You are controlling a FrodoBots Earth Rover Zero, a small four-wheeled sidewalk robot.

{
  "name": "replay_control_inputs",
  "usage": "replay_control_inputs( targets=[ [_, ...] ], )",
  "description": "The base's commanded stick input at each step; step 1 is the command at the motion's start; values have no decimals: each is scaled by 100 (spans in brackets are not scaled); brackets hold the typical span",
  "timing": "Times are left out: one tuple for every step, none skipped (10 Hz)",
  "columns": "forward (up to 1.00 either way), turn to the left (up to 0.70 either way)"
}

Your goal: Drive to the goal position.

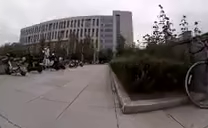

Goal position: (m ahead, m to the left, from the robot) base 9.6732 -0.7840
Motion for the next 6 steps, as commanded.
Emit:
replay_control_inputs(
  targets=[
    [70, 0],
    [70, 0],
    [70, 0],
    [70, 0],
    [70, 0],
    [70, 0]
  ],
)
